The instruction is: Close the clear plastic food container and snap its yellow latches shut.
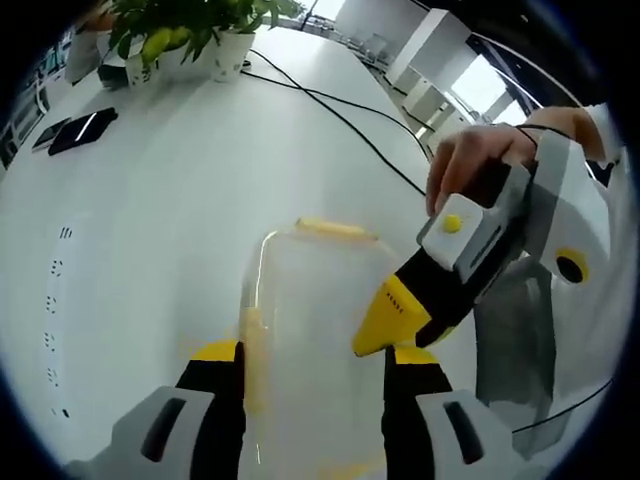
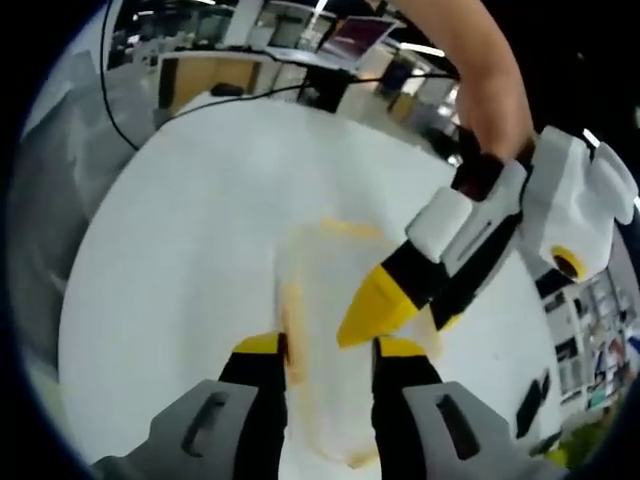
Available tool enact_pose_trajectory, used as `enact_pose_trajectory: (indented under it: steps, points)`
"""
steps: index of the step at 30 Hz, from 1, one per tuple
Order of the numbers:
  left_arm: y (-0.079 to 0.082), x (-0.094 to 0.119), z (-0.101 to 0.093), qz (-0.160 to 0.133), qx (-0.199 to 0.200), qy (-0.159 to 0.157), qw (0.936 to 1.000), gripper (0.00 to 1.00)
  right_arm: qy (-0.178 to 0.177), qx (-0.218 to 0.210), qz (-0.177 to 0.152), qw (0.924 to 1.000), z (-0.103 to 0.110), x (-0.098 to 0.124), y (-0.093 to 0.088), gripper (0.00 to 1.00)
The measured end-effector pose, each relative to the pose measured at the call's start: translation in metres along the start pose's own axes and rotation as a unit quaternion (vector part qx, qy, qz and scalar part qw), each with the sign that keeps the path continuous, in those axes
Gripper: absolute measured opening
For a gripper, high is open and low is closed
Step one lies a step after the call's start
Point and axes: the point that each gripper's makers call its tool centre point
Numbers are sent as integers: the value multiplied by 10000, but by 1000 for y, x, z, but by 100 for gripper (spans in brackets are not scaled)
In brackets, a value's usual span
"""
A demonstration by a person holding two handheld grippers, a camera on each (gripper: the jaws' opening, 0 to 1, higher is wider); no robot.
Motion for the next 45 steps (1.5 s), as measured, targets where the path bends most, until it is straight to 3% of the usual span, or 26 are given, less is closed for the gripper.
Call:
enact_pose_trajectory:
  steps: [16, 20, 24, 29, 37, 45]
  points:
    - [-3, 4, -4, -99, -37, -27, 9999, 51, -137, -10, -69, 9999, -1, -2, 9, 30]
    - [3, 7, 0, -224, -228, 90, 9994, 51, -107, -423, -179, 9989, -3, 0, 13, 32]
    - [6, 9, 5, -305, -330, 234, 9987, 54, -126, -332, -148, 9993, -2, 0, 13, 32]
    - [15, 14, 8, -622, -278, 362, 9970, 57, -145, -434, -142, 9989, -3, 3, 12, 37]
    - [5, 28, 8, -740, -164, 424, 9962, 56, -277, -644, -169, 9974, -11, 12, 13, 39]
    - [4, 44, -8, -1138, -74, 606, 9916, 56, -374, -731, -150, 9965, -16, 21, 12, 43]
Point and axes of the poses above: the point that each gripper's makers call its tool centre point, and the gripper's own axes: x roughly backward along the fingers, z roughly to its left, y roughly out of its top, and after that the axes turned 10 degrees about x, right-handed
